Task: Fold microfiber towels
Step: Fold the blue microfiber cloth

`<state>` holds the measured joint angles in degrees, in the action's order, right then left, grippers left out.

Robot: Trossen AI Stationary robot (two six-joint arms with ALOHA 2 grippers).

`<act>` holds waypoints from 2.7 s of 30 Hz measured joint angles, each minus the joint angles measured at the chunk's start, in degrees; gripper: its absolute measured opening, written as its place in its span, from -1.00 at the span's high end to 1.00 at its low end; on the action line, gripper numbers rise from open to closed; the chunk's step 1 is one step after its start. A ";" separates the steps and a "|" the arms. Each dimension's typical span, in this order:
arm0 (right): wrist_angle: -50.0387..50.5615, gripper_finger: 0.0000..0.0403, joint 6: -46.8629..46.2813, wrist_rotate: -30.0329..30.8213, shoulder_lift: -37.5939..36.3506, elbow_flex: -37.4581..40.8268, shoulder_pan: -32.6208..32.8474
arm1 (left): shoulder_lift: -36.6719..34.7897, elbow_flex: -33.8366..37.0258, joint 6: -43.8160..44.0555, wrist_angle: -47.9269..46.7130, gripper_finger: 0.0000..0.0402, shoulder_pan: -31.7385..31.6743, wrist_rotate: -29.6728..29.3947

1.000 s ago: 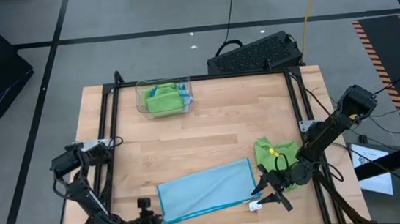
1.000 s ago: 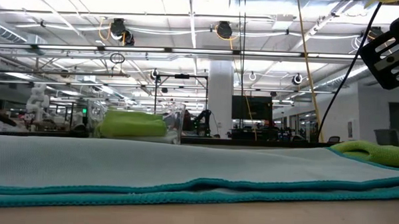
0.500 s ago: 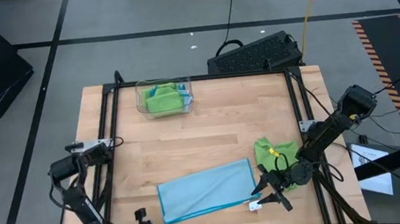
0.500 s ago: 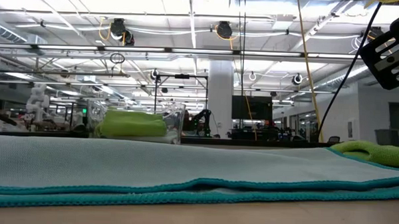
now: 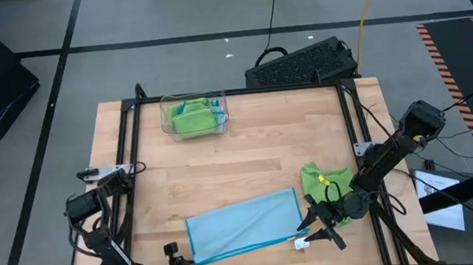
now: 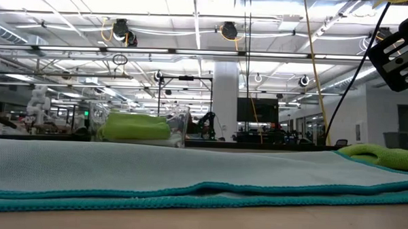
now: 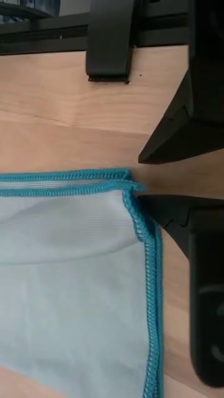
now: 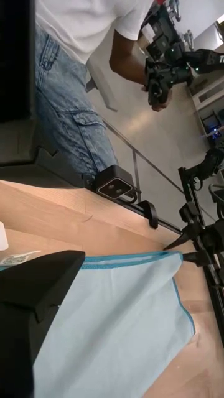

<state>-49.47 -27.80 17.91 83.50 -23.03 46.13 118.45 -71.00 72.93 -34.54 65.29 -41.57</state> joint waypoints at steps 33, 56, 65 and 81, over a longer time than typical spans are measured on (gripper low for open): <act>-0.01 0.18 0.00 0.00 0.00 0.00 -0.01 | -0.33 -0.42 -9.20 1.52 -0.18 -2.51 3.18; -0.03 0.18 -0.01 0.07 0.00 0.00 -0.02 | -4.20 -2.53 -6.82 7.40 0.62 1.23 9.77; -0.05 0.18 -0.01 5.55 -0.02 0.00 -0.20 | -6.62 -3.35 -15.69 7.48 0.90 0.86 -0.91; -0.05 0.54 1.87 0.02 17.49 -11.41 -6.44 | -6.65 6.10 -5.40 7.32 0.95 -4.24 -6.26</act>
<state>-49.52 -25.93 17.93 100.99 -34.44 39.69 111.80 -64.89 67.53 -27.21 61.05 -47.83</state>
